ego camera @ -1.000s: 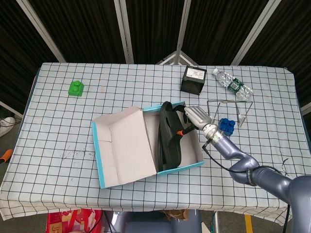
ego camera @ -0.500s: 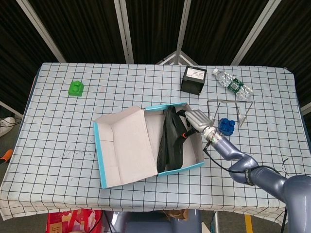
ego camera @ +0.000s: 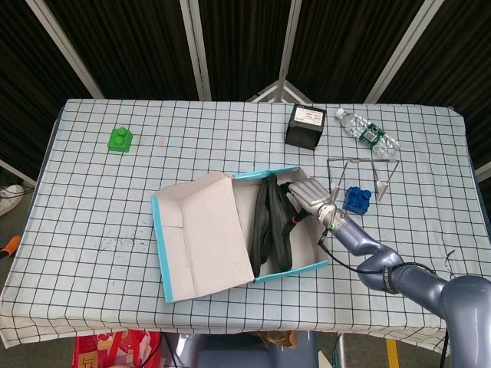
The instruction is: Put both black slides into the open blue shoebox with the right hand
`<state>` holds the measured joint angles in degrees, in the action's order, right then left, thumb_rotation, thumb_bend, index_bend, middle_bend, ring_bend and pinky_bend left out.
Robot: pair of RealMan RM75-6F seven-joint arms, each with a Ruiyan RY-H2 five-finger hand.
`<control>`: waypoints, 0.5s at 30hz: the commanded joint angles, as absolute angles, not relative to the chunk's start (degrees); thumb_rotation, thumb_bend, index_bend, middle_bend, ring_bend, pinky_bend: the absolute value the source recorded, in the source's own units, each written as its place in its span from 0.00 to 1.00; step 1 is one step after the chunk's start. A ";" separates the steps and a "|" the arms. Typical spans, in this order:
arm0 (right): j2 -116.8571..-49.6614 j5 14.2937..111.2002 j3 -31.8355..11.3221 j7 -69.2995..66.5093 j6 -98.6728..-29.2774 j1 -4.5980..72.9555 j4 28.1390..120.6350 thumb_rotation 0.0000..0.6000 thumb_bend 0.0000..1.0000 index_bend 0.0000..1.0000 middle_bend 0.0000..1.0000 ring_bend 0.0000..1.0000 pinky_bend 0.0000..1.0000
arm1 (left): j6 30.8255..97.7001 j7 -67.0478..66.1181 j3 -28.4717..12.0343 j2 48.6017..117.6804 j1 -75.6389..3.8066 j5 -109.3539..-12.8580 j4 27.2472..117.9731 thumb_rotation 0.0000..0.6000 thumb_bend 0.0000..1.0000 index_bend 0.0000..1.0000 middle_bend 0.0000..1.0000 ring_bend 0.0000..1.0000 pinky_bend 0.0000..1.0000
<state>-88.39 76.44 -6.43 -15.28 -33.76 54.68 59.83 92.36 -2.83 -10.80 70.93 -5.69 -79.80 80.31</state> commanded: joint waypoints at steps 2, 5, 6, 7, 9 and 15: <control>-88.56 72.93 -7.12 -8.18 -34.01 54.69 61.79 1.00 0.62 0.62 0.45 0.59 0.57 | 92.44 -2.81 -10.76 70.89 -5.66 -79.90 80.37 1.00 0.22 0.09 0.00 0.00 0.10; -88.34 70.71 -7.79 -4.86 -34.38 54.63 63.23 1.00 0.62 0.62 0.45 0.59 0.57 | 92.53 -2.73 -10.74 70.85 -5.61 -79.96 80.41 1.00 0.22 0.09 0.00 0.00 0.10; -88.27 69.88 -8.05 -3.88 -34.50 54.61 63.62 1.00 0.62 0.62 0.45 0.59 0.57 | 92.53 -2.71 -10.74 70.82 -5.60 -79.97 80.43 1.00 0.22 0.09 0.00 0.00 0.10; -88.20 68.98 -8.31 -2.96 -34.63 54.56 64.00 1.00 0.62 0.62 0.45 0.59 0.57 | 92.53 -2.68 -10.73 70.80 -5.60 -79.97 80.45 1.00 0.22 0.09 0.00 0.00 0.10; -88.02 67.05 -8.85 -1.34 -34.81 54.46 64.76 1.00 0.62 0.62 0.45 0.59 0.57 | 92.54 -2.62 -10.74 70.77 -5.58 -79.96 80.50 1.00 0.22 0.09 0.00 0.00 0.10; -87.05 60.22 -9.68 3.05 -33.68 54.46 66.77 1.00 0.49 0.45 0.37 0.56 0.57 | 92.58 -2.48 -10.74 70.71 -5.55 -80.00 80.50 1.00 0.22 0.09 0.00 0.00 0.10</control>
<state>-87.56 62.18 -9.25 1.58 -34.24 54.45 65.82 92.58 -2.49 -10.74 70.71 -5.55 -80.00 80.51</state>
